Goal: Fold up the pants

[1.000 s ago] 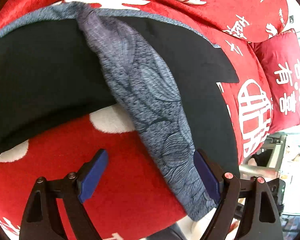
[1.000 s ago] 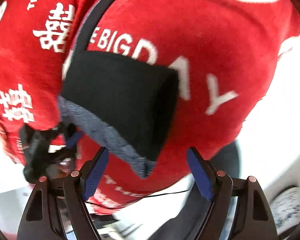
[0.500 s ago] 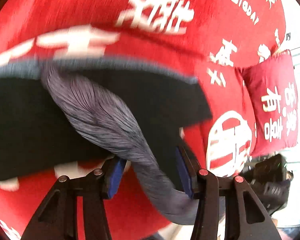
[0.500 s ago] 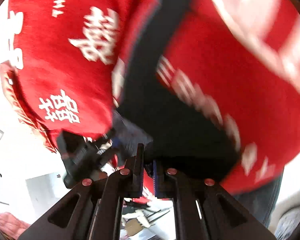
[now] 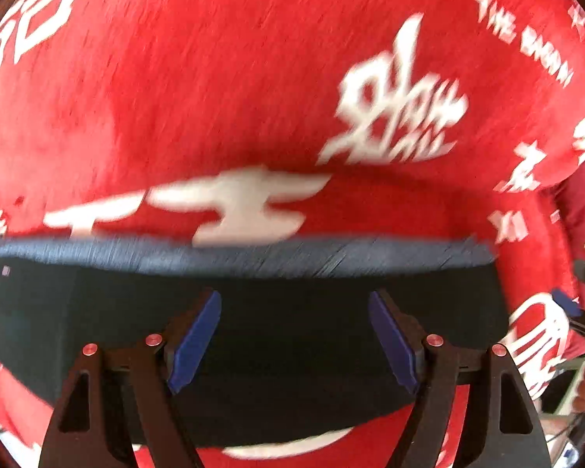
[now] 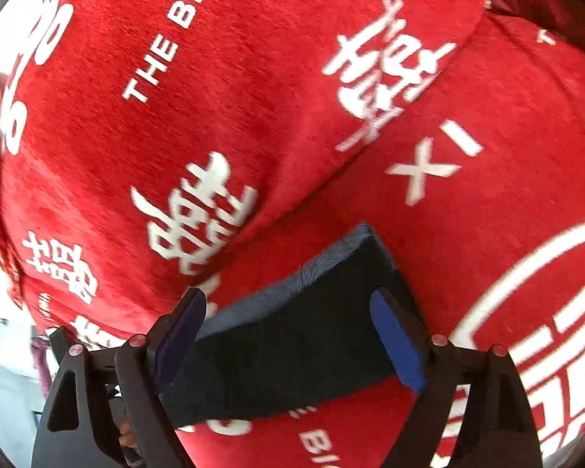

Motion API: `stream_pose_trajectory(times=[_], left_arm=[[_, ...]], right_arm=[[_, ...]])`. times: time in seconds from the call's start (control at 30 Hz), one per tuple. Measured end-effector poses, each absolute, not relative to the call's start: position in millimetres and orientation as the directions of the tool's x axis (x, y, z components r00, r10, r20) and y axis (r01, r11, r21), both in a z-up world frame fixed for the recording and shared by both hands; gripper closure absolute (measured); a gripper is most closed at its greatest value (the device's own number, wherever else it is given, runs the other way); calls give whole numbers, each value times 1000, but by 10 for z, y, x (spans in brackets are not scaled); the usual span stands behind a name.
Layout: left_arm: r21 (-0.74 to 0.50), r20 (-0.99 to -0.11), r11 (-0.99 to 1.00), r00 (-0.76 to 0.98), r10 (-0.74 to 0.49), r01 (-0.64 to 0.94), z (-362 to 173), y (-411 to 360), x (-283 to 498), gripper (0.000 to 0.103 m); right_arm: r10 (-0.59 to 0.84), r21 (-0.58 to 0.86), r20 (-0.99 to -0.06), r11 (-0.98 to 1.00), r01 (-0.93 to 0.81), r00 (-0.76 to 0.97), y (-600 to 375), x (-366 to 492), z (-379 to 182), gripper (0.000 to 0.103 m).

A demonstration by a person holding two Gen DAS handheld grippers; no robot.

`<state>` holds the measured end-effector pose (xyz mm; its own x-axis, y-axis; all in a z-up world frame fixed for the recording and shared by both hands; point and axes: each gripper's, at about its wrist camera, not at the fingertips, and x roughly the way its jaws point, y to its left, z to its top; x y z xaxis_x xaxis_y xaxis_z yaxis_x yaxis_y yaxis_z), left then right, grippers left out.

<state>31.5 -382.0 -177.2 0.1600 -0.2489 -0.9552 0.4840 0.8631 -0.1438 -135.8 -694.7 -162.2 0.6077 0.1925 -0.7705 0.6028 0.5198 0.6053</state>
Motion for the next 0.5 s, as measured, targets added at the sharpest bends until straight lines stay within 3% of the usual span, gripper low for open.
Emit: stream_pose_trajectory(times=[0.07, 0.23, 0.27, 0.3, 0.33, 0.5], left_arm=[[-103, -970, 879, 147, -191, 466, -1944, -3707, 217, 24], [-63, -986, 908, 114, -121, 414, -2246, -3570, 117, 24], [-57, -987, 910, 112, -113, 411, -2271, -3566, 119, 24], [-53, -988, 912, 110, -107, 407, -2286, -3567, 129, 24], [-54, -988, 913, 111, -107, 404, -2274, -3585, 146, 24], [-77, -973, 899, 165, -162, 431, -2100, -3776, 220, 24]], right_arm=[[205, 580, -803, 486, 654, 559, -6896, -1527, -1826, 18], [331, 577, -809, 292, 763, 485, -6790, -1894, -2633, 45], [341, 582, -802, 261, 770, 490, -6792, -1915, -2744, 59], [356, 600, -783, 217, 770, 509, -6805, -1907, -2873, 85], [365, 611, -771, 193, 768, 522, -6808, -1908, -2917, 93], [327, 702, -712, 296, 648, 621, -6968, -1592, -2490, 94]])
